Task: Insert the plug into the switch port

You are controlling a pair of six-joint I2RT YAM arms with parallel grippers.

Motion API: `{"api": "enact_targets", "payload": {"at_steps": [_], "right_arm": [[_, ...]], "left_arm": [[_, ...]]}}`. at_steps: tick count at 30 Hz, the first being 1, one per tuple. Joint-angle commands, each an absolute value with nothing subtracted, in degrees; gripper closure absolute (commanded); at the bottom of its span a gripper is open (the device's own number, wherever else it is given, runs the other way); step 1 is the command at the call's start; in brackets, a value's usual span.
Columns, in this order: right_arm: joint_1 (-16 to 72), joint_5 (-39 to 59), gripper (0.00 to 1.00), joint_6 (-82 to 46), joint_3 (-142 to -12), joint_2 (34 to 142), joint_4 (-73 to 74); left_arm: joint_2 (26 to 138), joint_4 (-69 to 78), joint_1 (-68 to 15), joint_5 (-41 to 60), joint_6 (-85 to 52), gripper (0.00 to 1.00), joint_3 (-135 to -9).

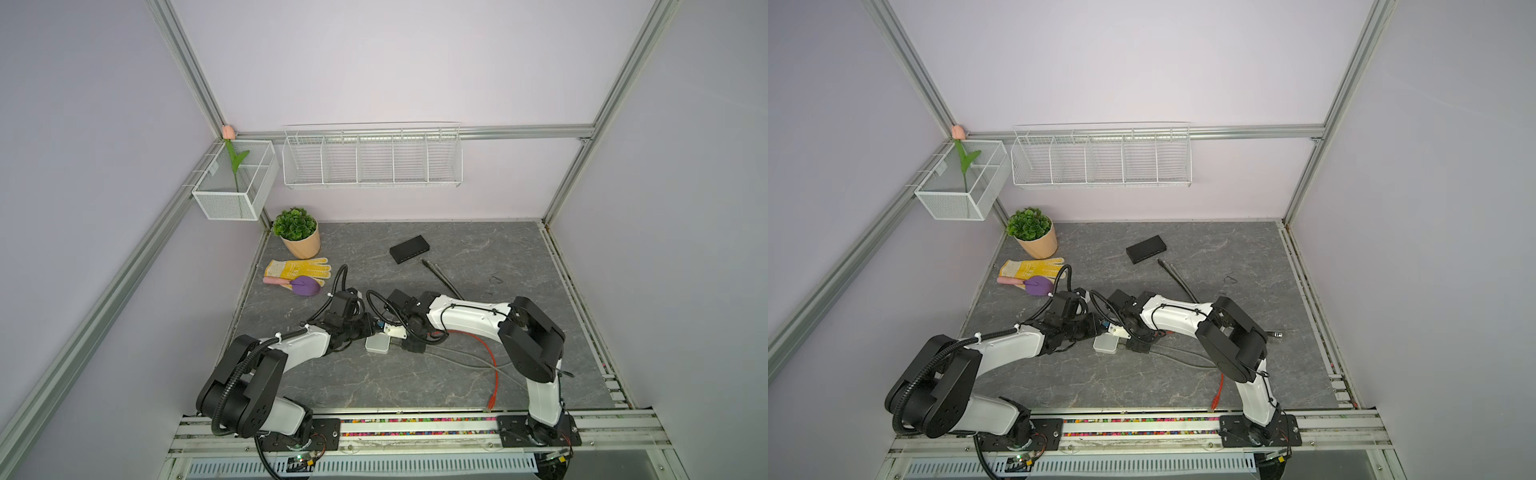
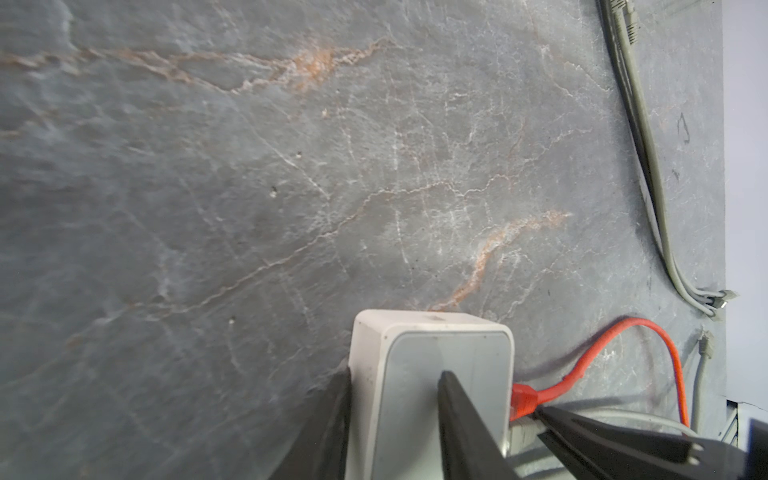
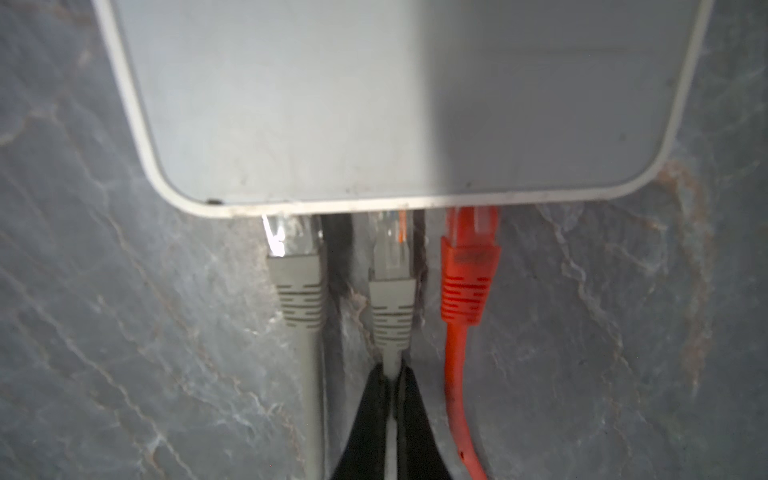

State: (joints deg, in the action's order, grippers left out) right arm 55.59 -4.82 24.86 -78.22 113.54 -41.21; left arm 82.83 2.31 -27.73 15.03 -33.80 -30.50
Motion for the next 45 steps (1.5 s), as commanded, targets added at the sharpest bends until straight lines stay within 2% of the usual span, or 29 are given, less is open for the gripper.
{"api": "enact_targets", "payload": {"at_steps": [1, 17, 26, 30, 45], "right_arm": [[55.53, -2.17, 0.93, 24.44, -78.76, 112.88, -40.26], [55.60, -1.78, 0.93, 24.41, -76.65, 110.26, -39.11], [55.49, -3.67, 0.93, 23.78, -75.54, 109.43, -39.29], [55.47, -3.76, 0.93, 23.81, -75.65, 109.42, -39.52], [55.57, -1.89, 0.93, 23.94, -75.22, 108.72, -38.86]], "left_arm": [[83.60, 1.94, -28.04, 15.22, -33.13, 0.66, -30.41], [82.54, 0.19, -28.05, 13.56, -32.79, 0.66, -30.23], [73.10, -8.04, -26.27, 11.18, -32.85, 0.56, -30.80], [69.84, -10.37, -26.18, 10.87, -33.13, 0.56, -30.38], [72.62, -7.67, -26.24, 13.08, -34.09, 0.56, -27.91]]}}
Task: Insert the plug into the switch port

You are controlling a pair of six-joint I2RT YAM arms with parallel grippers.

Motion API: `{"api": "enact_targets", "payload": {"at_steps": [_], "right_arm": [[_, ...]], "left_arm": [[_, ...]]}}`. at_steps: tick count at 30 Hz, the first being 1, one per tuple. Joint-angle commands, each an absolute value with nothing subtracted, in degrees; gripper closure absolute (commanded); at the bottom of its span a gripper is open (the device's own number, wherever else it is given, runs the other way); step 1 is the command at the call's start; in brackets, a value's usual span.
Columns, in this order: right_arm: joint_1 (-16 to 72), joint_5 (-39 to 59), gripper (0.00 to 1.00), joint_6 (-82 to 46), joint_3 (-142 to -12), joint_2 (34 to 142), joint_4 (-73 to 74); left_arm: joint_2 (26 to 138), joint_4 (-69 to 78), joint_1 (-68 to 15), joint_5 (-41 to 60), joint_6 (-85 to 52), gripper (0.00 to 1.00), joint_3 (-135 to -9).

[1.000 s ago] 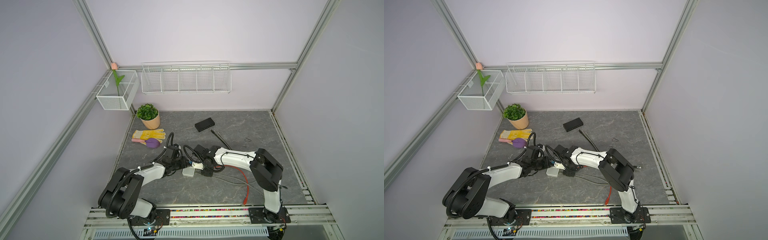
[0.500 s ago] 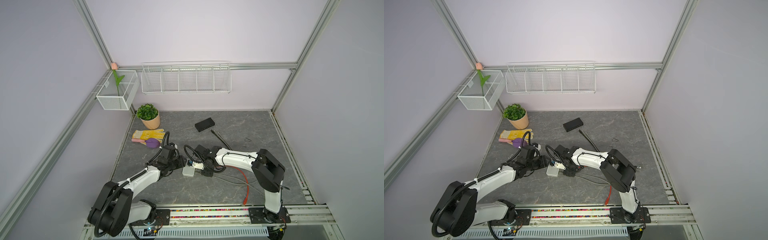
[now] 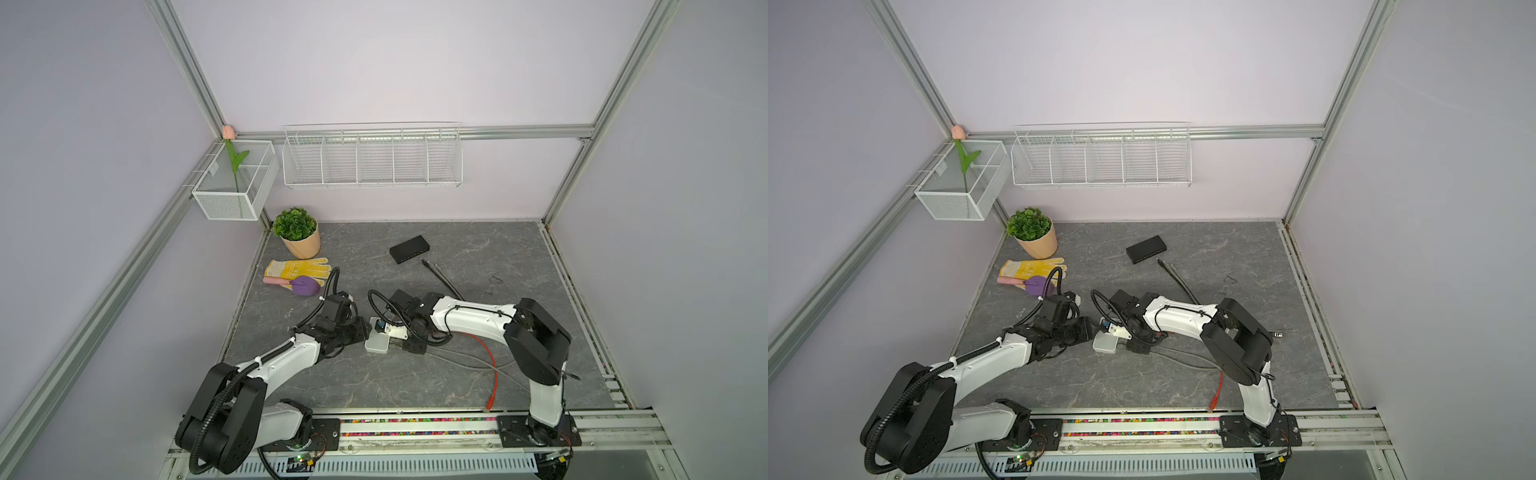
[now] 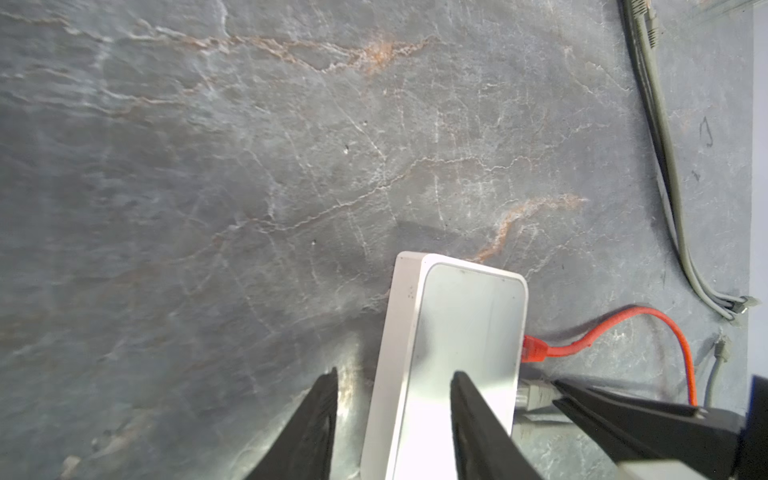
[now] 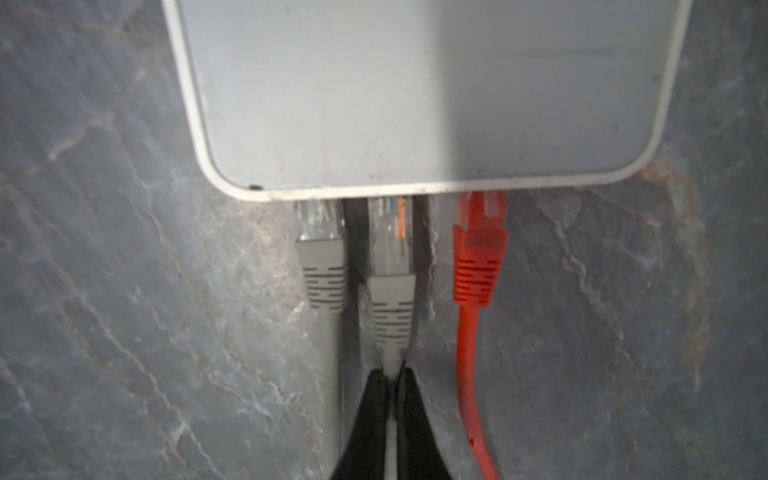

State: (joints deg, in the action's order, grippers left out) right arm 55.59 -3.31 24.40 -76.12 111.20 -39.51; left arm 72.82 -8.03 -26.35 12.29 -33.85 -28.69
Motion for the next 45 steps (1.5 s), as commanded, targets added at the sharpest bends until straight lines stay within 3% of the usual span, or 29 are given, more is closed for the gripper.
{"api": "enact_targets", "payload": {"at_steps": [1, 45], "right_arm": [[55.56, -1.85, 0.93, 23.91, -75.22, 108.65, -38.92], [55.73, 3.86, 0.93, 24.79, -75.73, 110.15, -38.01]], "left_arm": [[72.67, -7.49, -26.24, 13.33, -34.21, 0.56, -27.71], [75.88, -1.43, -28.52, 14.77, -36.65, 0.61, -24.50]]}}
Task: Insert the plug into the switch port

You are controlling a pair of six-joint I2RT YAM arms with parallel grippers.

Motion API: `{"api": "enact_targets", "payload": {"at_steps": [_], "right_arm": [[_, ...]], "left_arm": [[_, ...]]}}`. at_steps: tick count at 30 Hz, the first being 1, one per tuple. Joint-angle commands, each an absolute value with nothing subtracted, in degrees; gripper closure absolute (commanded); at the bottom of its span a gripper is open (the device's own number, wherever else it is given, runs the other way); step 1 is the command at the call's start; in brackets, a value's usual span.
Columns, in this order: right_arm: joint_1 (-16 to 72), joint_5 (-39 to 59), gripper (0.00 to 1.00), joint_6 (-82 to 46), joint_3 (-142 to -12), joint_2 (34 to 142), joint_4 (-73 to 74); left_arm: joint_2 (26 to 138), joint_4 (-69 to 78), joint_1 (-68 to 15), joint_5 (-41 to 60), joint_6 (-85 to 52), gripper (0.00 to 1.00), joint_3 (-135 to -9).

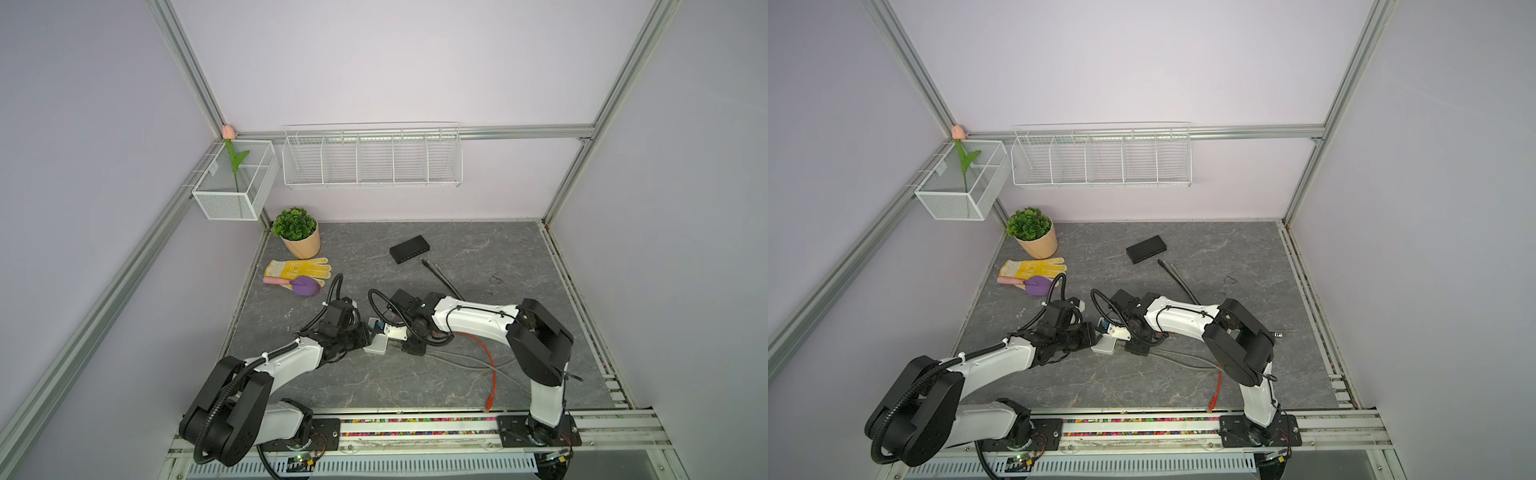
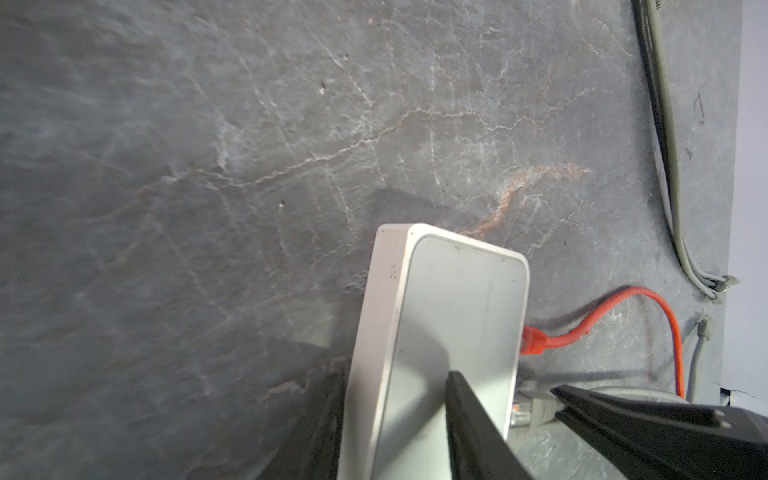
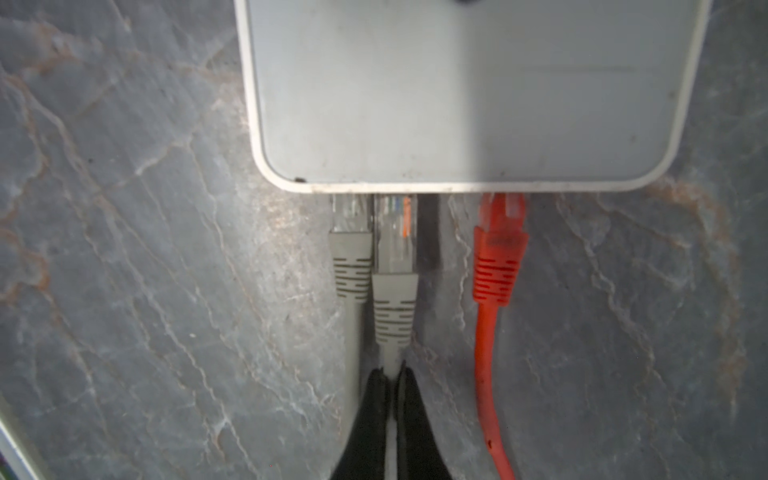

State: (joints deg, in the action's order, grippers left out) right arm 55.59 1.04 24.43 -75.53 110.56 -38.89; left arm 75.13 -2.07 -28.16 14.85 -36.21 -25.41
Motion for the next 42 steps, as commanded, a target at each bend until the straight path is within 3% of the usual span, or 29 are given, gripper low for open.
{"api": "enact_targets", "payload": {"at_steps": [1, 22, 42], "right_arm": [[55.83, 4.08, 0.93, 24.79, -75.65, 110.13, -37.90], [56.17, -1.93, 0.93, 24.79, -79.33, 113.42, -38.92], [56.56, 3.44, 0.93, 23.60, -80.73, 112.61, -35.81]], "left_arm": [[76.09, -1.26, -28.52, 14.65, -36.79, 0.61, -24.40], [76.98, -0.74, -28.66, 15.24, -36.25, 0.61, -24.30], [76.29, -0.31, -30.47, 14.95, -37.23, 0.62, -23.45]]}}
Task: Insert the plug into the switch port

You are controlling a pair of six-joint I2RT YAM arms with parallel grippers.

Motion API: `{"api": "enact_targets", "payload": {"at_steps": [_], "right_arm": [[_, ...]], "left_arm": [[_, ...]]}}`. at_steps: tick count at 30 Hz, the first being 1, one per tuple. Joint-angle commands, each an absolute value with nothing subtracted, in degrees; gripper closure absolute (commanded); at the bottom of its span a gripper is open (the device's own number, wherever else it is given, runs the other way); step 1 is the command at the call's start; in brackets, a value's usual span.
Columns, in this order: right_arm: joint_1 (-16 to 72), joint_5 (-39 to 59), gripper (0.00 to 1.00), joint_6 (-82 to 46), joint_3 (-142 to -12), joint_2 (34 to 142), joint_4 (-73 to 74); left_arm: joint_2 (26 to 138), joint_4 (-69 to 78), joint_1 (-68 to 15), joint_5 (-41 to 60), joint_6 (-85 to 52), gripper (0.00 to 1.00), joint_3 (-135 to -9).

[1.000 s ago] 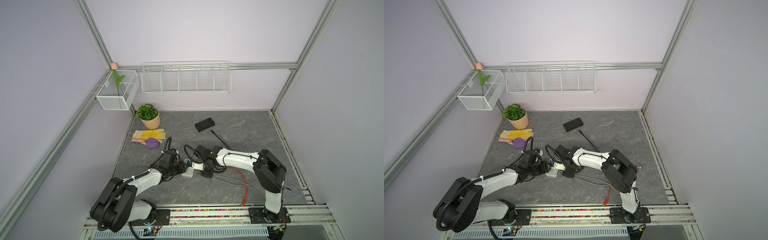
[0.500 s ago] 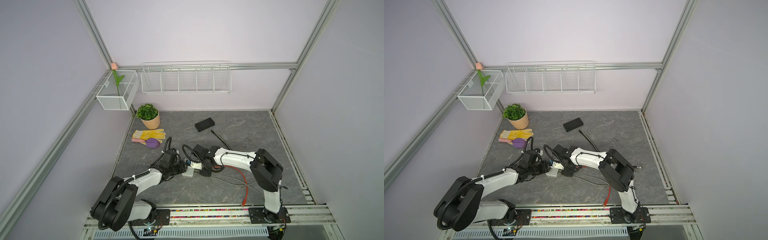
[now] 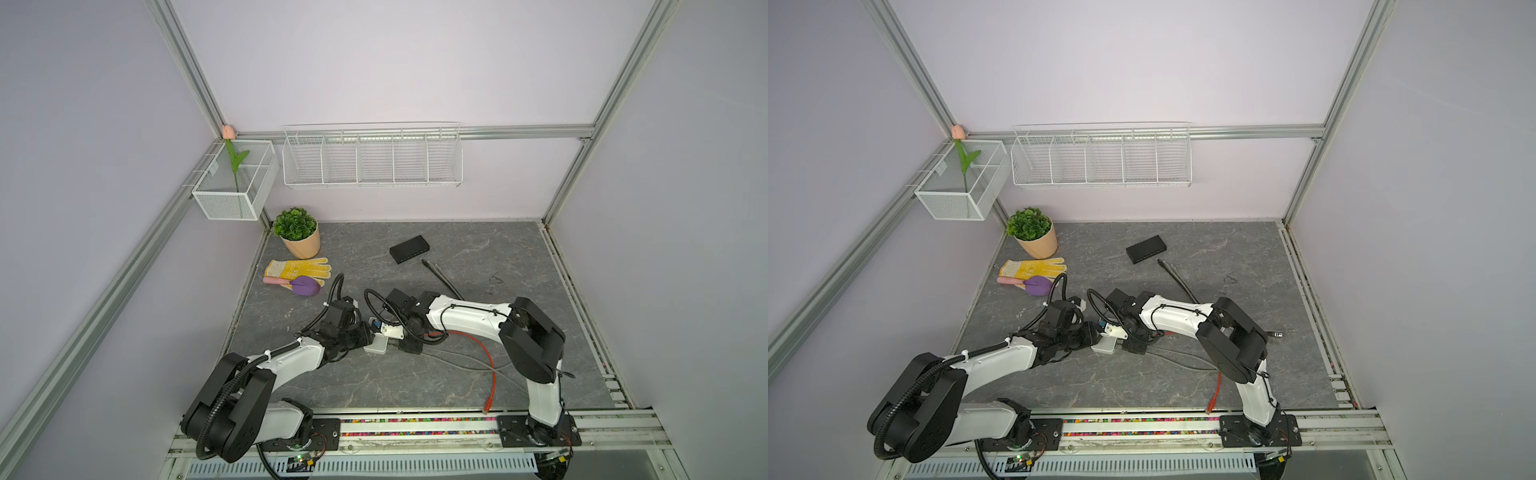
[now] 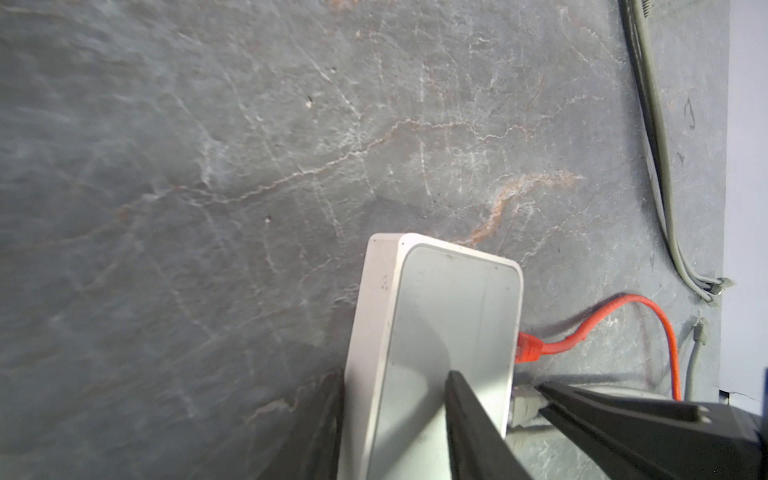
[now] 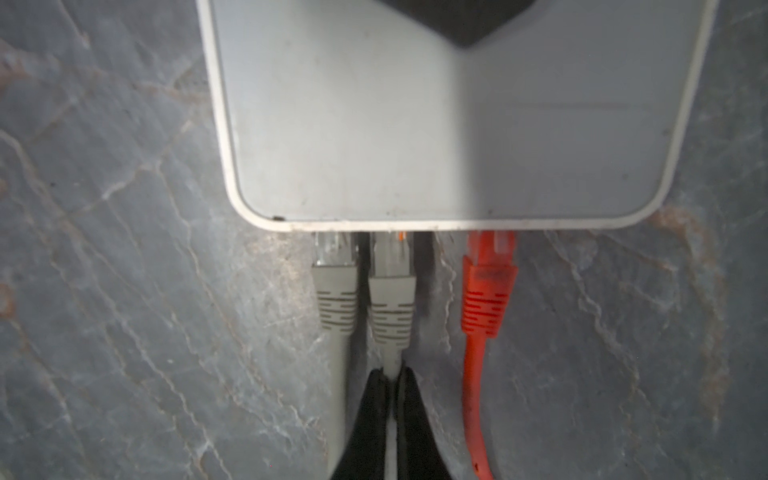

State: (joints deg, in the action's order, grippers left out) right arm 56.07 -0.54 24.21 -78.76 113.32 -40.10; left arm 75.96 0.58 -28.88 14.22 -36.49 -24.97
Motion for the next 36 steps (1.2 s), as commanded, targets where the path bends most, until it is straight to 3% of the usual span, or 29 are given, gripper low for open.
{"api": "enact_targets", "payload": {"at_steps": [1, 36], "right_arm": [[56.56, 3.96, 0.93, 23.54, -80.95, 112.59, -35.46], [56.52, 7.21, 0.93, 17.65, -86.03, 116.37, -23.01]], "left_arm": [[76.29, -0.02, -30.89, 14.95, -37.57, 0.62, -23.30], [74.60, 6.92, -37.02, 15.21, -41.77, 0.61, -17.41]]}}
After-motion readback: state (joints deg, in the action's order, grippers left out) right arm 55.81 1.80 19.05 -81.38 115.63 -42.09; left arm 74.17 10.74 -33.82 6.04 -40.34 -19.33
